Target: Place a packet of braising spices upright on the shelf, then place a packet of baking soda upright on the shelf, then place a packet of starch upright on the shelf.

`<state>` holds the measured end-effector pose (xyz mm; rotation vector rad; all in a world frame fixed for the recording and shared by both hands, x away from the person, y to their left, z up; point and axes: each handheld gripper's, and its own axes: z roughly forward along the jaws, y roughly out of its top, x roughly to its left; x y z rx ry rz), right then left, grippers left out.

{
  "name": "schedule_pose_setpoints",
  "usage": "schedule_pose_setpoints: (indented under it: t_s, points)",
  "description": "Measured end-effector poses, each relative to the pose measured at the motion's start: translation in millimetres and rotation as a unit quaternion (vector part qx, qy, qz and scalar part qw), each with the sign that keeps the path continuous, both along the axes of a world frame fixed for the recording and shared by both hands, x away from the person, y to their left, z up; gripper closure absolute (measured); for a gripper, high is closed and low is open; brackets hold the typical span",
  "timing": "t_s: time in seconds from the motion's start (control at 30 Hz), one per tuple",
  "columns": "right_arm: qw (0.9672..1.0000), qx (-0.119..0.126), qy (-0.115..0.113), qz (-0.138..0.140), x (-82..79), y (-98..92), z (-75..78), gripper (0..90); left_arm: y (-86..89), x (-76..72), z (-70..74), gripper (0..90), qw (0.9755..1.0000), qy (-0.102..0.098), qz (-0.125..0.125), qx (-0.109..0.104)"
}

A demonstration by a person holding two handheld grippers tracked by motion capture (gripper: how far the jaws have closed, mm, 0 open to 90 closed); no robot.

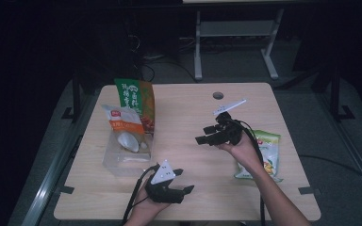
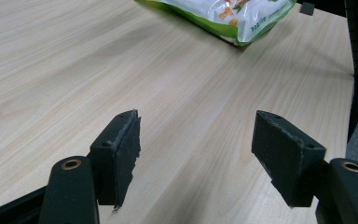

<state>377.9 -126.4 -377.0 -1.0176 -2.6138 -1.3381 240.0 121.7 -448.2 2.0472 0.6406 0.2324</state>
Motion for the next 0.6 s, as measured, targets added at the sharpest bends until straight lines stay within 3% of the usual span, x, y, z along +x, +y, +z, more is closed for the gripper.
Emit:
schedule_pose_setpoints:
  t_s: [0.17,0.6]
  points:
    - [0.9998,-0.017,0.008,-0.002,-3.0,-8.3,-1.6,34.3,0.3,0.2,0.8,31.7,1.0000,-0.001,0.000,0.003]
    - [0.9996,-0.014,0.014,-0.020,-10.8,-25.2,-5.5,33.7,3.3,0.9,3.8,31.5,1.0000,-0.007,-0.002,0.004]
